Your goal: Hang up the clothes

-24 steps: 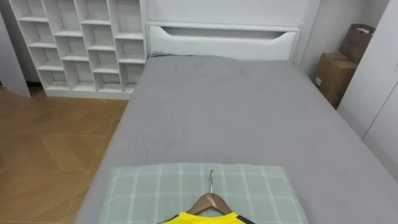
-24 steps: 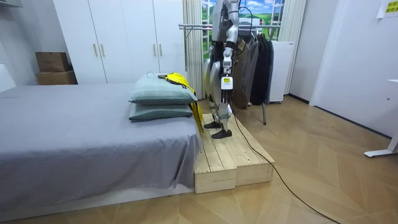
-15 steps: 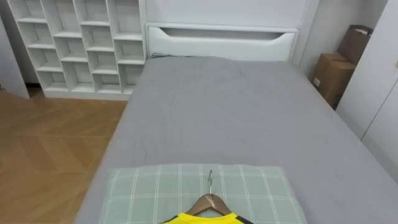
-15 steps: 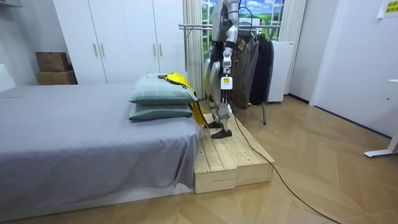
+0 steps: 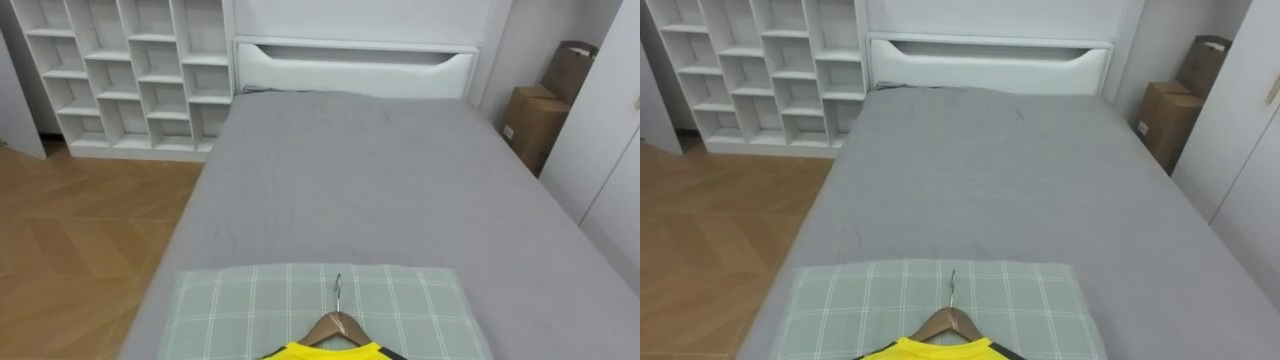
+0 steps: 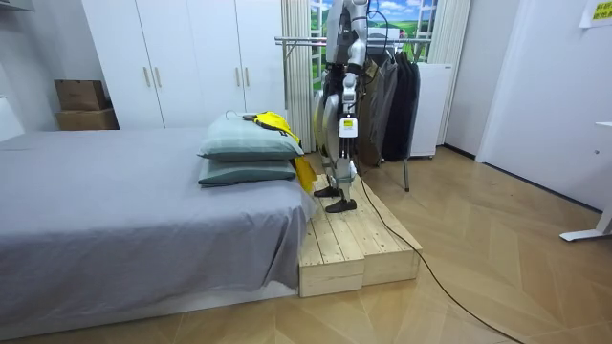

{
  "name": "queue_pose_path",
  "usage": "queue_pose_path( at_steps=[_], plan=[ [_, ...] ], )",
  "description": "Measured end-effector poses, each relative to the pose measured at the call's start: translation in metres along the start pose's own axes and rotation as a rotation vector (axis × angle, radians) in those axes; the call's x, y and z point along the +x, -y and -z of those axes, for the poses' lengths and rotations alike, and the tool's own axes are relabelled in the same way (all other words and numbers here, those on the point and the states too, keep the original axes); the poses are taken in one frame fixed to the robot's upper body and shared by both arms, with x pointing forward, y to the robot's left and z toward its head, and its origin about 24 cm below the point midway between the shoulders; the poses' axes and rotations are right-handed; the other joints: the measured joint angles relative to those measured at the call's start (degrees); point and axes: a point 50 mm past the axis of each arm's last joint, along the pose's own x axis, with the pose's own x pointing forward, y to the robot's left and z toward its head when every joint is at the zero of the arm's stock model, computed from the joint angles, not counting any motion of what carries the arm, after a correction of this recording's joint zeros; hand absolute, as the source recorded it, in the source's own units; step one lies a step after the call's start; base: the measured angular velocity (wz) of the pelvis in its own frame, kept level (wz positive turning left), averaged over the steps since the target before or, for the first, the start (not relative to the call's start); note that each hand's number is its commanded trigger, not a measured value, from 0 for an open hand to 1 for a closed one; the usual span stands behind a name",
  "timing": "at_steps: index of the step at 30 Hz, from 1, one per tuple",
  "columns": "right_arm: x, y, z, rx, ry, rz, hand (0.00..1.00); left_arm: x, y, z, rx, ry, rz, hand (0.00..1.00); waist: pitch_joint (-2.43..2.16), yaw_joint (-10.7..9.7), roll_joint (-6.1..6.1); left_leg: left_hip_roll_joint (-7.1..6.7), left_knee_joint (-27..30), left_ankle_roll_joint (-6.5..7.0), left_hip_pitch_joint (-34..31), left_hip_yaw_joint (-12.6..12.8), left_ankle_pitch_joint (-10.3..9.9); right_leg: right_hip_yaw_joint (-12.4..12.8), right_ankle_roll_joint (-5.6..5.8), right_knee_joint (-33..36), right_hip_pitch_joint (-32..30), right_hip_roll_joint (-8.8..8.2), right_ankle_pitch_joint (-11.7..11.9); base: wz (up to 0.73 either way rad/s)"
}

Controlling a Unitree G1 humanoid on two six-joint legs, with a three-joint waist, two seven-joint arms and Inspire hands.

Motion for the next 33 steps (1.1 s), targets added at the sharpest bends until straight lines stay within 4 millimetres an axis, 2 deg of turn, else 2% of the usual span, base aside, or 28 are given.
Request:
queue_pose_path(
  at_steps=[10,33],
  plan=[
    [0.0,0.0004,0.0001,-0.02,-0.003,0.002,0.0,-0.0001,0.0011,-0.0002,0.0,-0.001,0.003,0.0,-0.07,0.0,0.25,0.04,0.0,-0.01,0.0,-0.1,0.0,-0.2,0.0,0.5,-0.2,-0.03,0.0,0.0],
    [-0.0001,0.0006,-0.0002,-0.021,-0.003,0.005,0.0,-0.0001,0.0012,-0.0004,0.001,0.0,0.005,0.0,0.07,0.0,0.03,0.05,-0.1,-0.02,-0.1,-0.1,0.0,-0.3,0.0,0.5,-0.3,-0.04,0.0,0.0]
  ],
)
